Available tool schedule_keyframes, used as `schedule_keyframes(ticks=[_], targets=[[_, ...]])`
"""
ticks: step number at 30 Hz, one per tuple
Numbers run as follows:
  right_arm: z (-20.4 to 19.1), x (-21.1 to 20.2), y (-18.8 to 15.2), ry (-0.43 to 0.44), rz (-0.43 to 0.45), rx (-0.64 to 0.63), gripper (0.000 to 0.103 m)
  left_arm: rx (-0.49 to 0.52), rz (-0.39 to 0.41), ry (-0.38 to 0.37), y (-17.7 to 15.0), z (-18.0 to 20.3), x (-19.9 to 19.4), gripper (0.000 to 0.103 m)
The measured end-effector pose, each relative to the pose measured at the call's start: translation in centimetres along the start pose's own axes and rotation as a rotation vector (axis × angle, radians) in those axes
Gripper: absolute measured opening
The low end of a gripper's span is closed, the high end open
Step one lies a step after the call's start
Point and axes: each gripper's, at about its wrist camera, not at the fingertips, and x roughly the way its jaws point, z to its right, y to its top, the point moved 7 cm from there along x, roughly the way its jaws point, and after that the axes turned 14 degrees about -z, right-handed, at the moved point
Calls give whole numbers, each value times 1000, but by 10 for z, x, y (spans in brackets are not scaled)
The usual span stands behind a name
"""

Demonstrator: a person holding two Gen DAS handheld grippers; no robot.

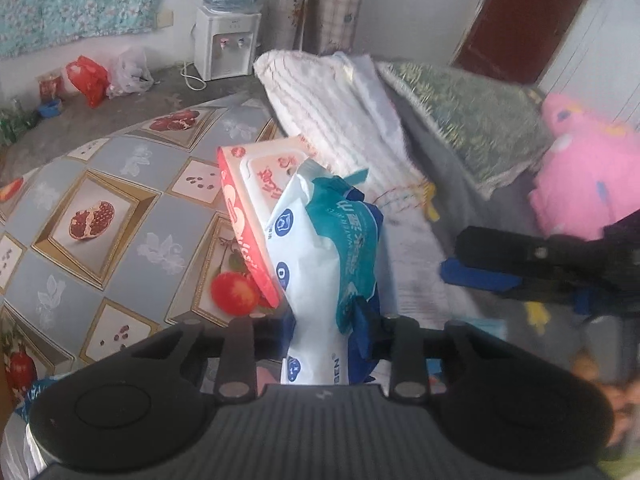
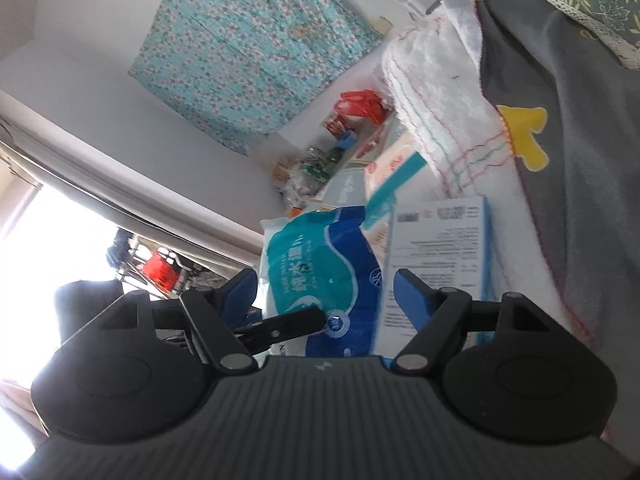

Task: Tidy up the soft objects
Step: 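Lift the wipes pack with both grippers and carry it over the box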

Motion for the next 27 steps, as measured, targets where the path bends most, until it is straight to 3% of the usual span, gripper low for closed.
schedule_keyframes(ticks=[9, 13, 16, 21, 27], targets=[[-28, 0, -1, 219, 11, 59, 77, 30, 115, -163, -27, 16, -81, 31], [-63, 8, -14, 333, -41, 25, 73, 38, 168, -178, -47, 12, -113, 31], [-99, 15, -26, 357, -74, -45, 57, 15, 202, -184, -66, -1, -135, 31], [-158, 42, -43, 345, -142, -139, 52, -21, 266, -155, -101, -35, -174, 32], [-247, 116, -68, 309, -271, -229, 50, -163, 331, -61, -147, -100, -220, 33]])
